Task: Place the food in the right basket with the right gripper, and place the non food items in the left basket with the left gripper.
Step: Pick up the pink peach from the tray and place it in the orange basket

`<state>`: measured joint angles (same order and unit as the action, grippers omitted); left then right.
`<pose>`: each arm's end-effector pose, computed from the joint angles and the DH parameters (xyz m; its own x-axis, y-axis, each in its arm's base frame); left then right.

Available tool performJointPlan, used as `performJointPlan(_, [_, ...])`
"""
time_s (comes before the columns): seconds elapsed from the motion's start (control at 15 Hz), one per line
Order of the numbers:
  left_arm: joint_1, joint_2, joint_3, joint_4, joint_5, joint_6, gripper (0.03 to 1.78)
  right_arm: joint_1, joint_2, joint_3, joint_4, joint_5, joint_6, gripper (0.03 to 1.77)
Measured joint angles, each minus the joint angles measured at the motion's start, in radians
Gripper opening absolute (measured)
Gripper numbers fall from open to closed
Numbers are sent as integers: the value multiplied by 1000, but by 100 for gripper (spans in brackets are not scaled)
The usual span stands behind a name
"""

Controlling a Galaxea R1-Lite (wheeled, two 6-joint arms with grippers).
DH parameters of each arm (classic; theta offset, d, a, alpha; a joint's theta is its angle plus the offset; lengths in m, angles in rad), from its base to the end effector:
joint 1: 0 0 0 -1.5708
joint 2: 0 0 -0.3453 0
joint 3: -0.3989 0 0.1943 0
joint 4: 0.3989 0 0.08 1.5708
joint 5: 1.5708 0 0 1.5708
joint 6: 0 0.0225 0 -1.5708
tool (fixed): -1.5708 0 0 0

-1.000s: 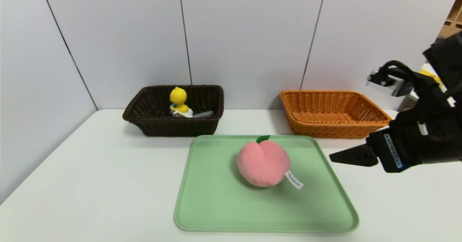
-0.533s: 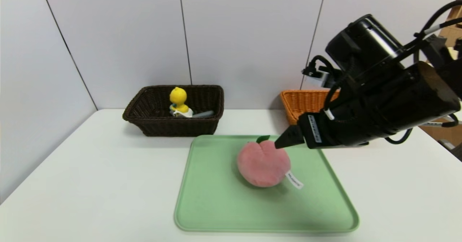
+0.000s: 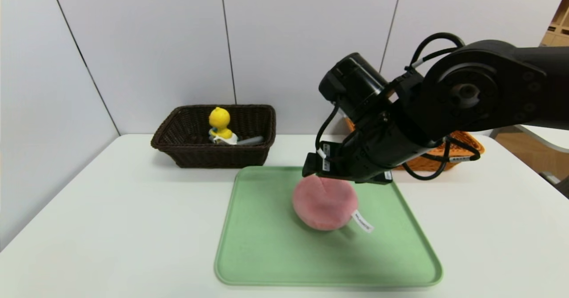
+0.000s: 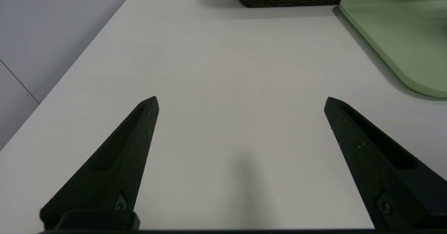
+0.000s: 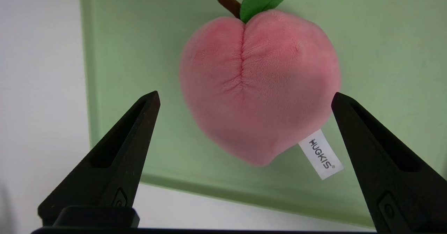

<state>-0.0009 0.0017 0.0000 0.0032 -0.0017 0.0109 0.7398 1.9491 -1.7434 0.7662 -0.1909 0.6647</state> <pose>-0.0636 0.0000 0.0752 1.0000 -0.0026 -0.0049 0.0027 0.9999 0.0109 0.2804 0.2502 0.2739 0.5367 0.2330 -0.8110 -0.0825 0.9710 0.2244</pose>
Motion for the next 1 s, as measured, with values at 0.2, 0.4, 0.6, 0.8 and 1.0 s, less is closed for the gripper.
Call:
performJointPlan(0.2, [0,0,0,0,0,0,169,8,29,15,1,-33,-1,170])
performJointPlan(0.4, [1,0,0,0,0,0,169,14,32,23,31,-35,-4,170])
performJointPlan(0.6, [1,0,0,0,0,0,169,19,31,27,54,-35,-4,170])
performJointPlan(0.8, [1,0,0,0,0,0,169,23,30,32,54,-35,-8,170])
performJointPlan(1.0, [0,0,0,0,0,0,169,34,29,33,56,-35,-8,170])
